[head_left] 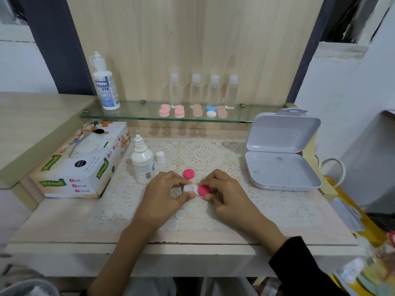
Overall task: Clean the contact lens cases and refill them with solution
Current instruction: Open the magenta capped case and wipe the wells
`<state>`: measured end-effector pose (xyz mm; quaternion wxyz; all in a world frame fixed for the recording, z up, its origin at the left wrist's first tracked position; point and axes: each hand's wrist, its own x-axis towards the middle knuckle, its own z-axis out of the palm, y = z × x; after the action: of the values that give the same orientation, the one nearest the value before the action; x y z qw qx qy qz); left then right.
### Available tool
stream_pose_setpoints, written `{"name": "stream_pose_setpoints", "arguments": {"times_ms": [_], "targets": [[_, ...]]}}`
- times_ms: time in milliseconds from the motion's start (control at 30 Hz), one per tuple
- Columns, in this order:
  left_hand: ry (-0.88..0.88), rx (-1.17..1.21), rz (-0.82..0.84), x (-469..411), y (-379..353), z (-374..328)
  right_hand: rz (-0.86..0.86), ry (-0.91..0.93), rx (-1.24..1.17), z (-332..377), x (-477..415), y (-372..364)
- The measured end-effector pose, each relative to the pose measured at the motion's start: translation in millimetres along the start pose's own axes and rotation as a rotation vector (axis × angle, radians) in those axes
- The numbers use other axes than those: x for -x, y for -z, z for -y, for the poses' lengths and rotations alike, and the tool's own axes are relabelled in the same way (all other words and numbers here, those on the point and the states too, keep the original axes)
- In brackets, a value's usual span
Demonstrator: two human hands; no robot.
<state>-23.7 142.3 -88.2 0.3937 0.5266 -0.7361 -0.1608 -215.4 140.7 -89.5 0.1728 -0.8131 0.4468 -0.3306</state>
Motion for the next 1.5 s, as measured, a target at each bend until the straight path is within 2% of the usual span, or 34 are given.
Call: {"name": "stream_pose_setpoints", "arguments": {"times_ms": [267, 467, 700, 900, 1100, 1367, 1500], "targets": [[-0.006, -0.003, 0.004, 1.4, 1.0, 0.7, -0.08, -0.094, -0.074, 1.9, -0.5, -0.4], [-0.005, 0.001, 0.008, 1.5, 0.6, 2.0, -0.185, -0.114, 0.131, -1.0, -0.3, -0.3], [-0.006, -0.006, 0.009, 1.6, 0.8, 1.0, -0.167, -0.029, 0.228, 0.9, 2.3, -0.6], [0.001, -0.015, 0.012, 2.6, 0.3, 2.3, -0.173, -0.098, 0.152, -1.9, 0.4, -1.1], [-0.005, -0.012, -0.001, 1.6, -0.2, 2.1, -0.095, -0.029, 0.19, -0.6, 0.0, -0.1], [0.001, -0.024, 0.01, 2.9, 1.0, 1.2, -0.146, -0.106, 0.157, 0.3, -0.5, -0.9], [0.0, -0.023, 0.004, 3.2, 1.0, 1.2, -0.134, -0.089, 0.149, -0.6, -0.7, -1.3]]}}
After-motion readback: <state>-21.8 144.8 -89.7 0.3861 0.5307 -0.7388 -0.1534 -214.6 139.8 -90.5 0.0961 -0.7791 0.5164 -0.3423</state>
